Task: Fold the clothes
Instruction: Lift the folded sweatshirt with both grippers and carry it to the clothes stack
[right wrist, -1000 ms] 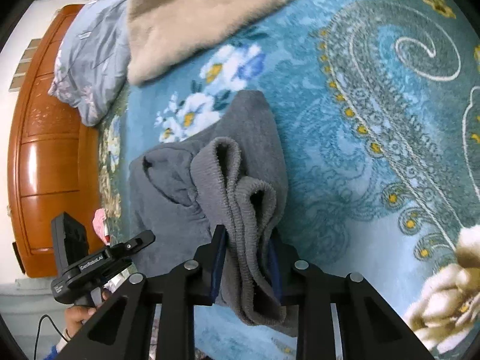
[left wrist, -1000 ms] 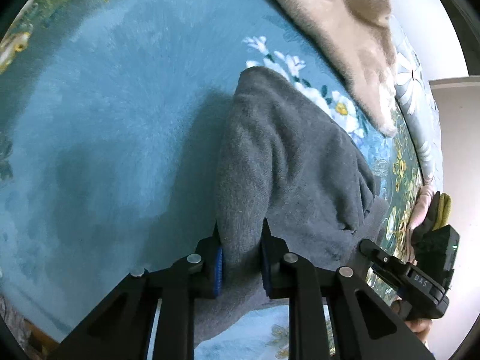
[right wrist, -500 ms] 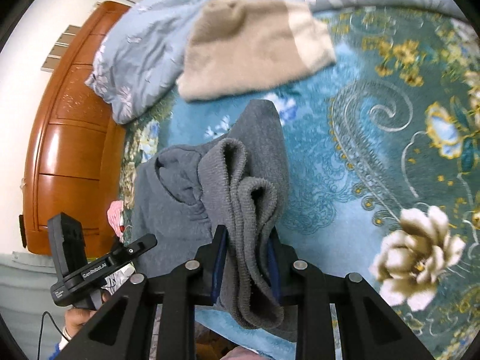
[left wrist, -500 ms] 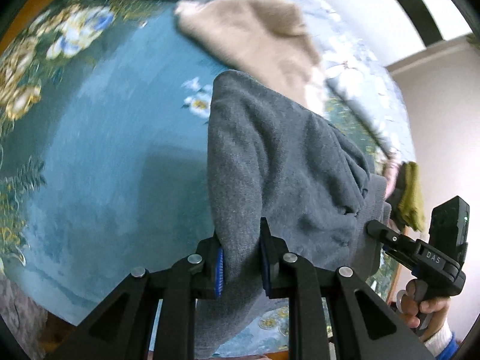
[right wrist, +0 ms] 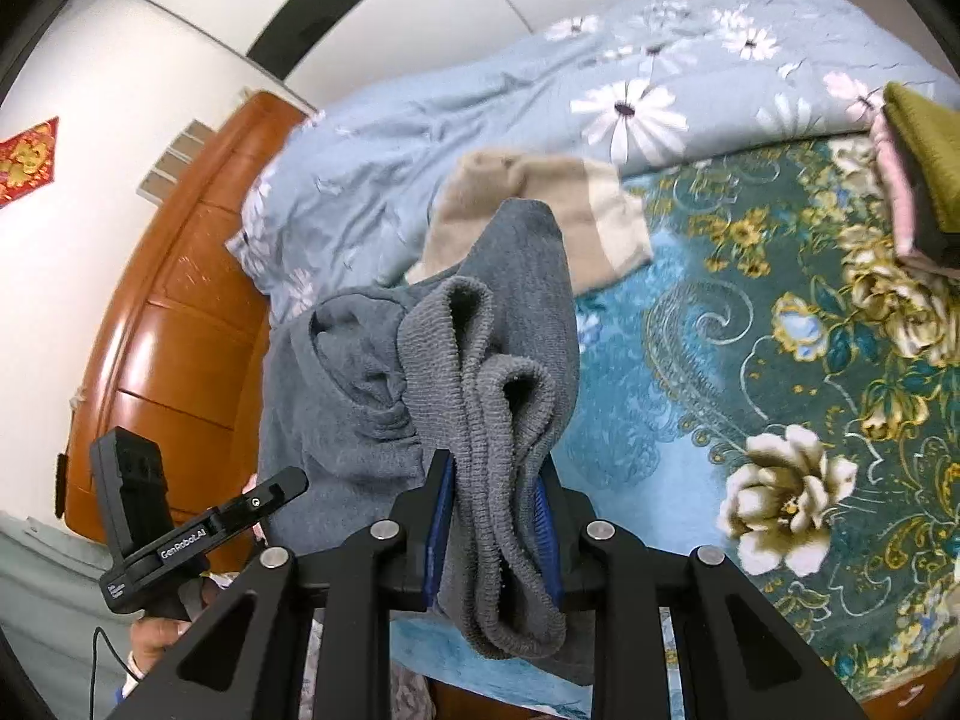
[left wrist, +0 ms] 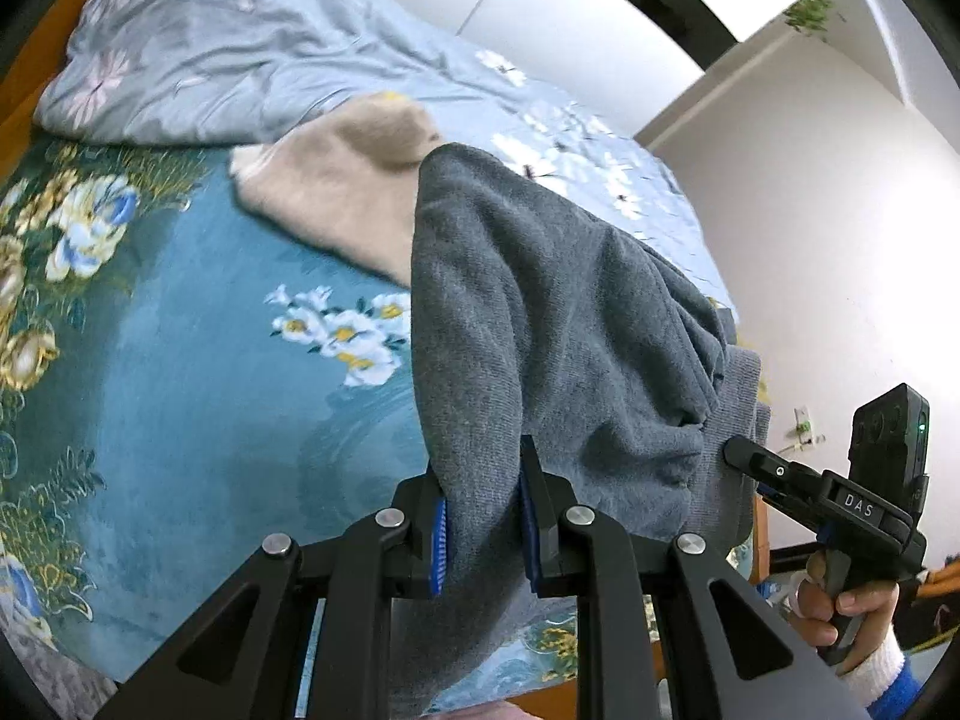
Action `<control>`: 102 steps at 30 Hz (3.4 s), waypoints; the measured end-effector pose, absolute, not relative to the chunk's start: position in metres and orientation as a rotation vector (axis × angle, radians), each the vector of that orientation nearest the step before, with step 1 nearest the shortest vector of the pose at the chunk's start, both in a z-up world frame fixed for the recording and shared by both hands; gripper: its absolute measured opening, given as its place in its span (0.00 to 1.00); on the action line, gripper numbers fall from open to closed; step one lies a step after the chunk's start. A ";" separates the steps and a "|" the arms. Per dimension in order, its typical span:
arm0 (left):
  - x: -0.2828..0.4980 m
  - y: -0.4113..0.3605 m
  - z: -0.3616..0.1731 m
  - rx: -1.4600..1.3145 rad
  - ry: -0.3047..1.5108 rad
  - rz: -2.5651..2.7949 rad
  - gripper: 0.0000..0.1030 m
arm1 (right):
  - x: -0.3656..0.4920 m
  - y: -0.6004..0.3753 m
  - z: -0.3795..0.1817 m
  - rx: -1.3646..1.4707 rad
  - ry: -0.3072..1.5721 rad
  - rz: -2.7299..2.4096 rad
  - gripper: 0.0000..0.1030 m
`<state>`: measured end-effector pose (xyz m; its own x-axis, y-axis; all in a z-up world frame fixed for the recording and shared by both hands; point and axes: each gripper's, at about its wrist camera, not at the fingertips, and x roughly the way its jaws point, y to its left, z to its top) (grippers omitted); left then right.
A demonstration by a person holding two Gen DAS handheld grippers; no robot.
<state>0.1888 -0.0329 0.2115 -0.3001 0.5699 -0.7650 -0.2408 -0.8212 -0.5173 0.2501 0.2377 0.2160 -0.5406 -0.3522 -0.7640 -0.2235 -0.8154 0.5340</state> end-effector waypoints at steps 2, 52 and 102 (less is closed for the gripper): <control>0.196 -0.024 0.227 -1.423 -0.378 2.155 0.19 | 0.258 0.244 0.228 1.419 -0.937 -2.550 0.26; 0.179 0.585 0.223 -1.404 -0.088 1.834 0.19 | 0.377 0.804 0.232 1.423 -1.288 -2.728 0.25; 0.055 0.659 0.163 -1.473 -0.126 1.930 0.29 | 0.214 0.945 0.153 1.513 -1.058 -2.644 0.31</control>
